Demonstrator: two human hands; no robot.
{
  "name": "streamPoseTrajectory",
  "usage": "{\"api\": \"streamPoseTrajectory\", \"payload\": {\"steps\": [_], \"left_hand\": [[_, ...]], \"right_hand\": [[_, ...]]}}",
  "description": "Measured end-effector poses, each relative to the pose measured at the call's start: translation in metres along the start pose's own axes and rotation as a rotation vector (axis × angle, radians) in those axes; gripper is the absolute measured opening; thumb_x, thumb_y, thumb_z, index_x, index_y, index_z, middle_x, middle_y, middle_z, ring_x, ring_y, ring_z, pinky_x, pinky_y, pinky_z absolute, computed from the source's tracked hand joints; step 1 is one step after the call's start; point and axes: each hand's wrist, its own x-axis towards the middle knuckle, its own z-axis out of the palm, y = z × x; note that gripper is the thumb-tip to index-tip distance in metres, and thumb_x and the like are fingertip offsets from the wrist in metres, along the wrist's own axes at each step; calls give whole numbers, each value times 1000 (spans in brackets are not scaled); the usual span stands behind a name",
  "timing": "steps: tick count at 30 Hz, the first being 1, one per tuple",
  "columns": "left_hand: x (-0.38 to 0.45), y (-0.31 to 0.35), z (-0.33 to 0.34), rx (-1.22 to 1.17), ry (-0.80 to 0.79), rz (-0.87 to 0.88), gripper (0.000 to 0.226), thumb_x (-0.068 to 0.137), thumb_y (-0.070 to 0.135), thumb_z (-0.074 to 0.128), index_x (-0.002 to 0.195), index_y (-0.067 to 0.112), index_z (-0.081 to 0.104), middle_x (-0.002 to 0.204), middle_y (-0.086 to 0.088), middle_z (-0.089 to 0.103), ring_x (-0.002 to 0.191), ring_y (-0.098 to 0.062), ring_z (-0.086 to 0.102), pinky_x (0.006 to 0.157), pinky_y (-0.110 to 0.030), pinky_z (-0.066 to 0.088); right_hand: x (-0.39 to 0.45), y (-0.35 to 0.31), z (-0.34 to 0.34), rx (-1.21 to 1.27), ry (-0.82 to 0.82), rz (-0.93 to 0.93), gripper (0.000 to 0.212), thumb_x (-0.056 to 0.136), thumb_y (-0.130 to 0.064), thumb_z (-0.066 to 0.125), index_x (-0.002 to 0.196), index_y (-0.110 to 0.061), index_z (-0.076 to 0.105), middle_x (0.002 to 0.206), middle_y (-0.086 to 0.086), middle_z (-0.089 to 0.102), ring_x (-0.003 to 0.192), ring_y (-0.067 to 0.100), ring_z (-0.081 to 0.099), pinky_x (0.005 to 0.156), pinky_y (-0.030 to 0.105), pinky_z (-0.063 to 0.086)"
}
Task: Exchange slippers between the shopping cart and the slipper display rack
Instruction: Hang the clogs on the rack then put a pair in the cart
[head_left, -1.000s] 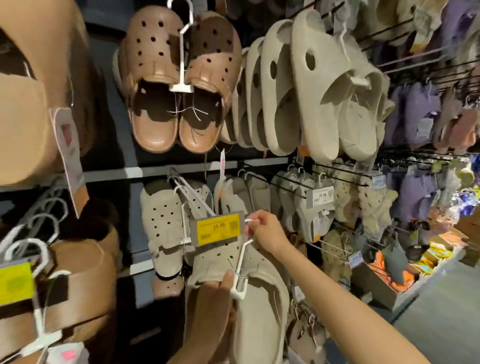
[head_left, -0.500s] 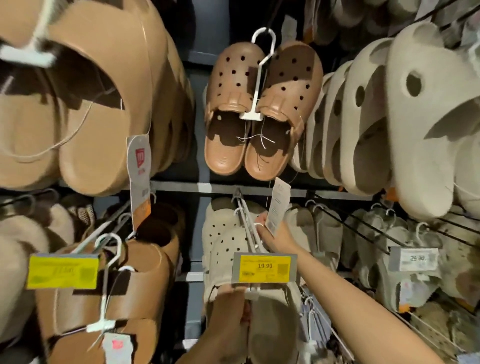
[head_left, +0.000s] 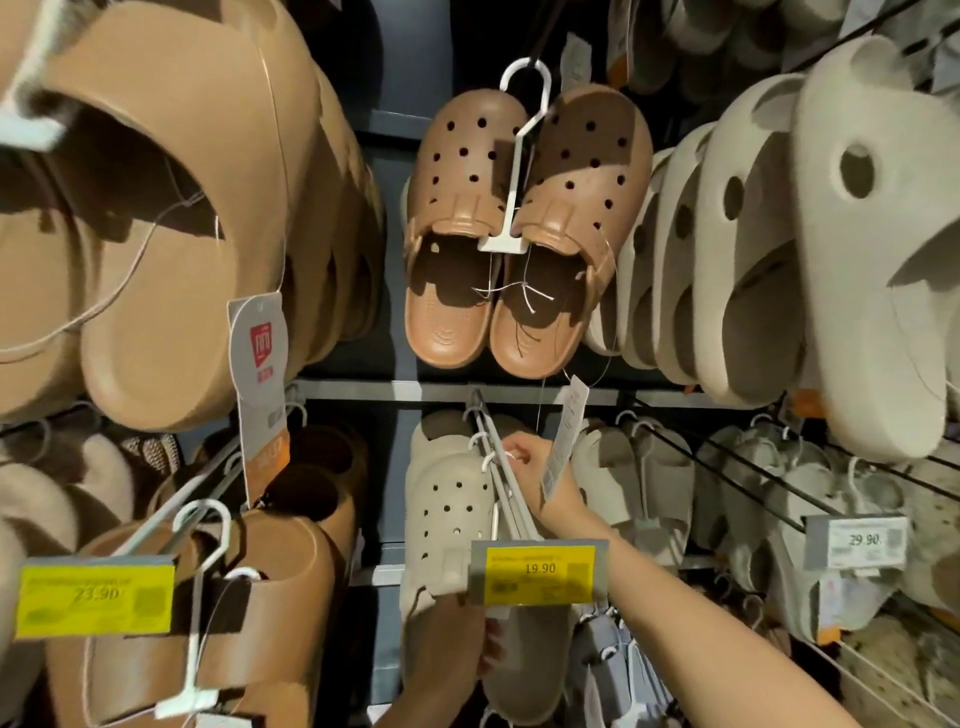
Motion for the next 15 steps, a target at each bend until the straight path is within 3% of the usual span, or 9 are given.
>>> {"api": "streamPoseTrajectory", "payload": {"steps": [3, 6, 9, 12, 15], "left_hand": [[9, -5, -3, -5, 17, 0, 34, 87, 19, 56, 55, 10, 61, 47, -13, 61, 40, -26, 54, 43, -24, 37], [16, -8, -2, -27, -4, -77, 34, 89, 29, 57, 65, 6, 63, 57, -16, 65, 49, -28, 57, 48, -26, 41], [27, -12, -1, 26, -21, -130, 40, 91, 35, 52, 69, 4, 64, 64, -15, 66, 53, -27, 57, 50, -27, 45], [30, -12, -2, 88, -16, -142, 38, 93, 35, 47, 79, 4, 64, 72, -14, 67, 54, -25, 58, 49, -25, 45], [25, -8, -2, 100, -30, -132, 32, 95, 31, 45, 83, 6, 59, 74, -12, 62, 52, -22, 53, 45, -21, 40]], "right_hand": [[-1, 8, 5, 33, -14, -23, 18, 91, -12, 52, 79, -9, 66, 67, 11, 61, 60, 2, 54, 59, 18, 44], [-4, 9, 10, 99, -33, -11, 27, 95, -16, 48, 78, 0, 63, 62, 11, 58, 55, 1, 51, 56, 16, 42], [-6, 4, 8, 80, -73, -48, 31, 97, -19, 43, 74, -10, 62, 59, -1, 54, 55, 3, 51, 55, 16, 41], [-6, 1, 2, -43, -143, -48, 32, 94, -27, 40, 68, -27, 59, 59, 3, 57, 56, 13, 53, 54, 26, 42], [-8, -5, -6, -154, -196, -69, 36, 92, -29, 39, 63, -14, 55, 63, 15, 59, 57, 22, 55, 57, 37, 46]]}}
